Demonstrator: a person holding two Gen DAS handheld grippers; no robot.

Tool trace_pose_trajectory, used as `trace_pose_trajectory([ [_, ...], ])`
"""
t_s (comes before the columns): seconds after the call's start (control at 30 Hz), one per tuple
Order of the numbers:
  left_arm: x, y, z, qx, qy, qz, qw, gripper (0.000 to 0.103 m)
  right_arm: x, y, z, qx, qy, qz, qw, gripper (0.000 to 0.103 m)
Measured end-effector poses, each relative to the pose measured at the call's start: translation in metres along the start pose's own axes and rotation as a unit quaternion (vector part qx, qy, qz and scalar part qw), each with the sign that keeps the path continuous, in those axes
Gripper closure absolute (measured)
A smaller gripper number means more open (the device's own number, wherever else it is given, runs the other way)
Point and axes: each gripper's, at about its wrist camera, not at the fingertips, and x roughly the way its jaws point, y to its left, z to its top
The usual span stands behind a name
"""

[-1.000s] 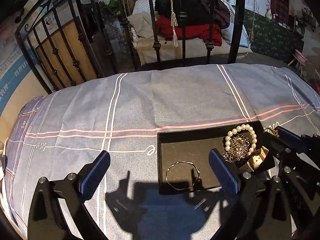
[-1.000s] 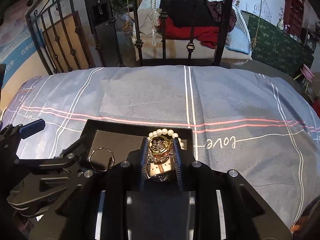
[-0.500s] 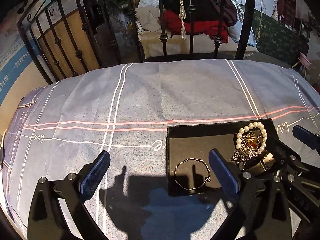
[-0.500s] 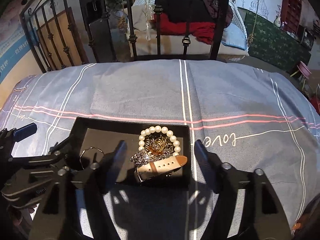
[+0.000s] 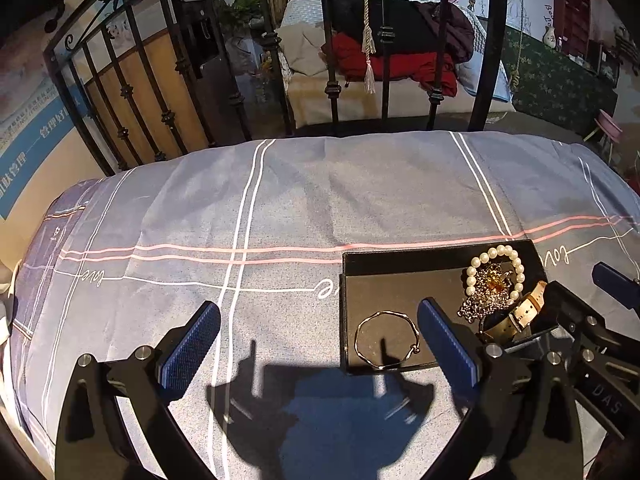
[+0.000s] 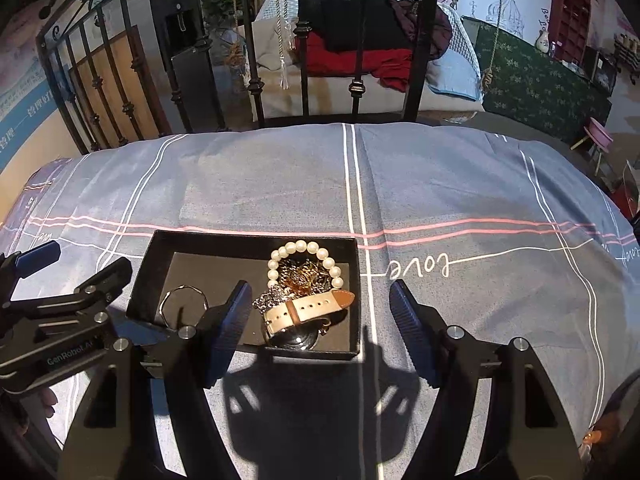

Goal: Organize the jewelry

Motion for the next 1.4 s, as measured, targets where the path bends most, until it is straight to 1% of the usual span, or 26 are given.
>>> trace_pose_trajectory([
  [0.53,-0.013,0.003,0.0,-0.005,-0.009,0.001,0.9999,0.006,-0.009,0.002,0.0,-0.001,-0.006,-0.002,1.0,0.032],
  [1.4,-0.013,0.003,0.0,-0.003,-0.008,-0.001,1.0,0.006,-0.007,0.0,-0.001,-0.001,-0.005,-0.002,1.0,0.032],
])
